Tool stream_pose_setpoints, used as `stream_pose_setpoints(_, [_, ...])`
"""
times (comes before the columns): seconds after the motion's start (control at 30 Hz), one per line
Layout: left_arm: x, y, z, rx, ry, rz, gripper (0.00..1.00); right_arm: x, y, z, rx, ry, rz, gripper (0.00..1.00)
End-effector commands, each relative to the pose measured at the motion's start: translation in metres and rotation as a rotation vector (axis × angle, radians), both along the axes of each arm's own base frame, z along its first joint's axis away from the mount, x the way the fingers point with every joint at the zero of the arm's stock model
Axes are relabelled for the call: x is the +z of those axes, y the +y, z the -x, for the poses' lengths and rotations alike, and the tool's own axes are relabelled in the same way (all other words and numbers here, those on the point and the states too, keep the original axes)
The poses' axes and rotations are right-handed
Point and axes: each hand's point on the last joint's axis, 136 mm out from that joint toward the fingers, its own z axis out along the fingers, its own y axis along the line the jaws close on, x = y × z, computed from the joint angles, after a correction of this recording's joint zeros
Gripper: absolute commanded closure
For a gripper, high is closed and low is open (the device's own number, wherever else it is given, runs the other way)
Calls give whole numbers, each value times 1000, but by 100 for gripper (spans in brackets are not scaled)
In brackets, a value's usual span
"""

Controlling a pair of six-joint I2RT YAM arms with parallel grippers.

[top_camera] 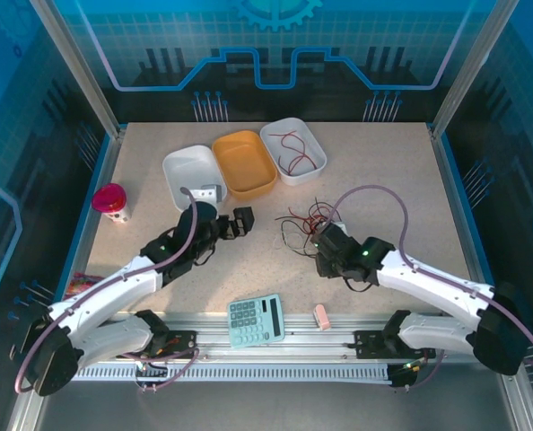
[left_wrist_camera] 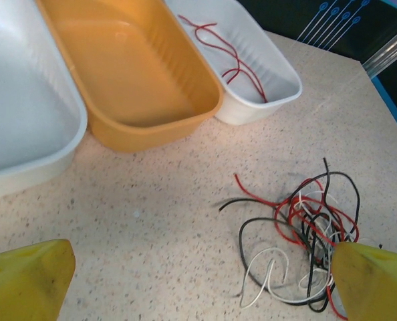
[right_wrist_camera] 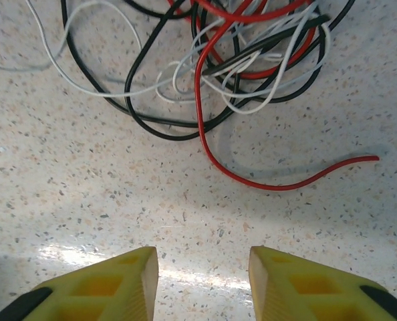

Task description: Untangle the cables

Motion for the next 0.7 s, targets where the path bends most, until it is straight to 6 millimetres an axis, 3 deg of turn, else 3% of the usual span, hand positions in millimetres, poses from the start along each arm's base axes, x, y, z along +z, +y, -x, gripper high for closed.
stream_pose_setpoints(0.0, [11, 1, -1, 34, -37, 99, 1, 1, 5, -9, 12, -26, 36, 62])
stream_pose_setpoints(0.27, [0, 4, -5, 76, 0, 90, 1, -25, 11, -20, 75, 44, 118, 75])
stream_pose_setpoints(0.67, [-12, 5, -11, 83, 30, 83, 1, -59, 17, -42, 112, 159, 127, 73])
